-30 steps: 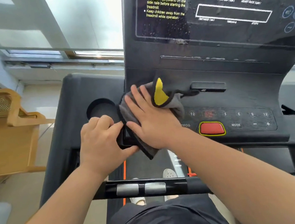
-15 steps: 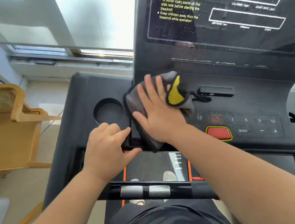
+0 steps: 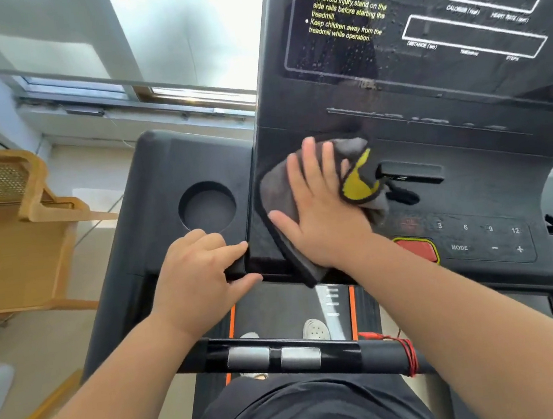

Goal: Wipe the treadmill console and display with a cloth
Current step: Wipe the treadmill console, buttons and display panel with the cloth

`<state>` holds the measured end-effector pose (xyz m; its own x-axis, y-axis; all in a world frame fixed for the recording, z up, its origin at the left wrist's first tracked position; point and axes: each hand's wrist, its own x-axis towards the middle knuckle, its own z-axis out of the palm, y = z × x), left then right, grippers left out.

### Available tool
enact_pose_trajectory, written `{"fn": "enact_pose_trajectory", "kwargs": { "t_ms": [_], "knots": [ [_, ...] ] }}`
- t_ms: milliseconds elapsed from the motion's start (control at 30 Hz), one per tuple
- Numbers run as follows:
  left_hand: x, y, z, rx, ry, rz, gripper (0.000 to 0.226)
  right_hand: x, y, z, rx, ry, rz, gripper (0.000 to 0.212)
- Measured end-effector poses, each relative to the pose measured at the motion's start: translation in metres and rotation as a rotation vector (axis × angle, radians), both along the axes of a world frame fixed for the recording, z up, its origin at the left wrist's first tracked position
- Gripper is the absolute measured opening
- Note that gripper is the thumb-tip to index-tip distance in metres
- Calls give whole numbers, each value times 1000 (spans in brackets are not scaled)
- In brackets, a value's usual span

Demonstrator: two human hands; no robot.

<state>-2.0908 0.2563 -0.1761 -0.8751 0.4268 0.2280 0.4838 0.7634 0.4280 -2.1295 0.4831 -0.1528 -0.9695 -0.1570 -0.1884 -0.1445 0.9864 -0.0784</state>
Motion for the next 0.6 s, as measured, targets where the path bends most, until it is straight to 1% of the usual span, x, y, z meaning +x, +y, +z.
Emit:
{"fn": "enact_pose_trajectory", "kwargs": {
  "t_ms": [100,167,233,267,333,400,467,533,600],
  "knots": [
    [0,-1,0,-15,-5,-9,44,12,-16,-2,-124,-76,162,78],
    [-1,0,0,-13,-5,-19,40,37,1,-4,-111,-48,313,73],
    [-1,0,-1,3,-14,-17,43,61,26,-6,-63,-31,402,71],
    [-1,1,-1,10,-18,-17,45,61,41,-8,-49,-36,392,73],
    [-1,1,0,1,-18,-21,49,39,63,-4,-29,-67,260,80],
    [-1,2,1,-24,-21,-29,53,11,66,2,47,10,148,83],
    [-1,1,3,-42,-21,-28,54,-6,47,1,102,66,74,86],
    [-1,1,3,-55,-21,-21,55,-9,19,-4,67,93,-2,90],
    [-1,0,3,-53,-24,-19,55,-8,-5,-6,-4,68,-2,88]
  ]
}}
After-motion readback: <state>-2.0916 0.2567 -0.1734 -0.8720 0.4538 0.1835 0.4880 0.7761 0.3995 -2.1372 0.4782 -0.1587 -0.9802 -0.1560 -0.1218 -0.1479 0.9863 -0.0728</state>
